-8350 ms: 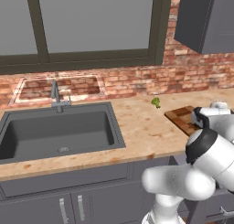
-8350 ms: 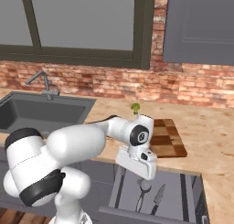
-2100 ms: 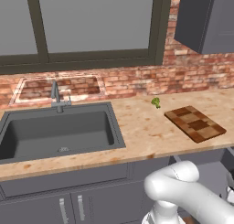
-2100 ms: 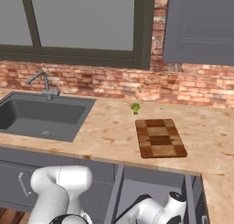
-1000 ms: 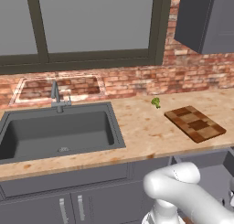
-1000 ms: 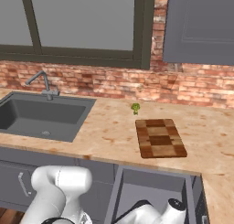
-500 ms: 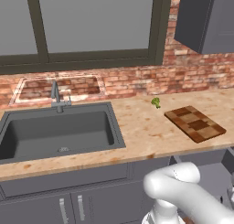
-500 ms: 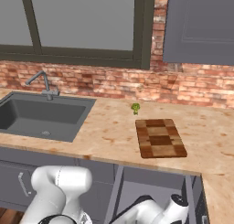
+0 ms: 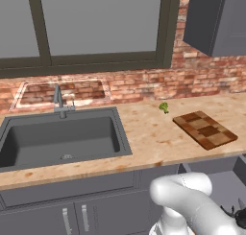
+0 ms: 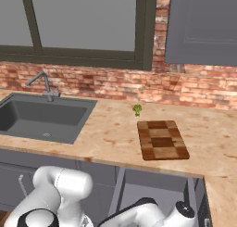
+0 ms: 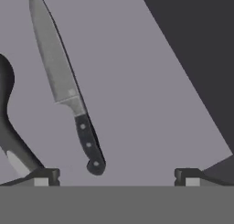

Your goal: Open the drawer on the right and place the cutting tools on the cutting board.

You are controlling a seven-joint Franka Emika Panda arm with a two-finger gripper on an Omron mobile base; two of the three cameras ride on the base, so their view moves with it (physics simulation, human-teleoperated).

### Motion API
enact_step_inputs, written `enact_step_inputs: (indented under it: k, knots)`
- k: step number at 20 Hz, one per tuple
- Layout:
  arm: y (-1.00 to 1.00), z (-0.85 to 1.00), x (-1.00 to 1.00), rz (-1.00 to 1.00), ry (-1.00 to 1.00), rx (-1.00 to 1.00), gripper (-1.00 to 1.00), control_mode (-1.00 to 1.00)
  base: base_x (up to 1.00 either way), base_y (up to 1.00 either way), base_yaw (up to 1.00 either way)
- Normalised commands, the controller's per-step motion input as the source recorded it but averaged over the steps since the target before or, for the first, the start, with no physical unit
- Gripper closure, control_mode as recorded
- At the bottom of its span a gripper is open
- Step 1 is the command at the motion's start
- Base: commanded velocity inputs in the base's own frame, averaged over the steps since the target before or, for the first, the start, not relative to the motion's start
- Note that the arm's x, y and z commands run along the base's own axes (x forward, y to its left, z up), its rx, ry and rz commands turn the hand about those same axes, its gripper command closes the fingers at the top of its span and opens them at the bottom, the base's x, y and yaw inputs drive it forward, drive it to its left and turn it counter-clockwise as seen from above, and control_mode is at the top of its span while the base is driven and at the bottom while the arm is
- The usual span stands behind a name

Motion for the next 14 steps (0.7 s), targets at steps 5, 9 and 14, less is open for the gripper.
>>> enact_step_inputs:
  k: [5, 9, 14]
  knots:
    - [0.39, 0.00, 0.00, 0.00, -0.07, 0.00, -1.00, -1.00, 0.00, 0.00, 0.00]
    - [0.24, 0.00, 0.00, 0.00, -0.06, -0.01, -1.00, -1.00, 0.00, 0.00, 0.00]
    - [0.02, 0.00, 0.00, 0.00, -0.04, -0.04, -1.00, -1.00, 0.00, 0.00, 0.00]
